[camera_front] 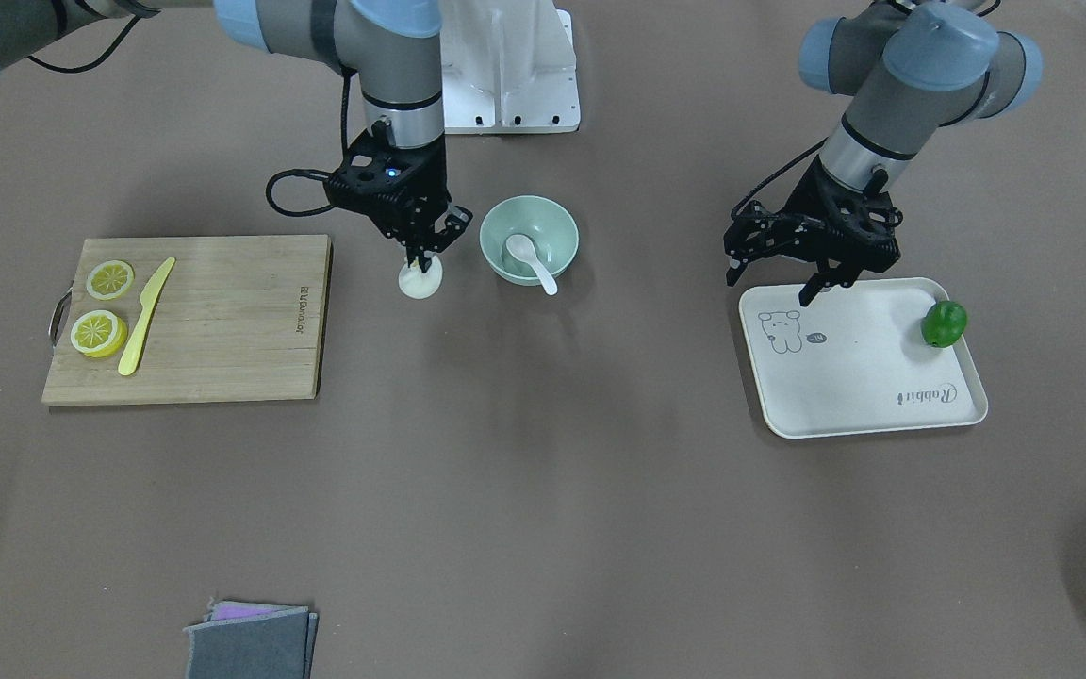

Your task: Put spoon and bun in bowl

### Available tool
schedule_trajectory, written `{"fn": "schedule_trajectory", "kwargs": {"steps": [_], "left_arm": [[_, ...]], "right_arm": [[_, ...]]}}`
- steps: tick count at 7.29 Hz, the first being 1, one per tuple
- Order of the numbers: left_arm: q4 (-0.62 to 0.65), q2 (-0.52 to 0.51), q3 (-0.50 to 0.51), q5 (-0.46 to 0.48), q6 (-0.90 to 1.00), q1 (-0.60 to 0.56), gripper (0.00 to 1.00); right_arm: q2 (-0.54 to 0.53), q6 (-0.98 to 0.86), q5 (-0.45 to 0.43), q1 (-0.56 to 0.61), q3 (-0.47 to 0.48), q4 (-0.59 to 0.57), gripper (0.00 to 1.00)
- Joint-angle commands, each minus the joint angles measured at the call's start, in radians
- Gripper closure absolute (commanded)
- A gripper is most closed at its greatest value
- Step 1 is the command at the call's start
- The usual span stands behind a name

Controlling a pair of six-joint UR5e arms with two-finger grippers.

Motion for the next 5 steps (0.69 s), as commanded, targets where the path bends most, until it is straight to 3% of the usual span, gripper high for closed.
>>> {"fn": "schedule_trajectory", "kwargs": {"steps": [1, 4, 5], "left_arm": [[0.001, -0.001, 0.006, 0.002, -0.002, 0.005, 0.02], [-0.003, -0.001, 0.019, 0.002, -0.003, 0.005, 0.02], [-0.003, -0.003, 0.021, 0.002, -0.005, 0.005, 0.02]], "right_arm": [[0.113, 0.088, -0.041, -0.082, -0.052, -0.063, 1.0], [0.177, 0.107, -0.066, -0.122, -0.125, -0.059, 1.0], [0.181, 0.107, -0.066, -0.128, -0.123, -0.057, 0.54]]}}
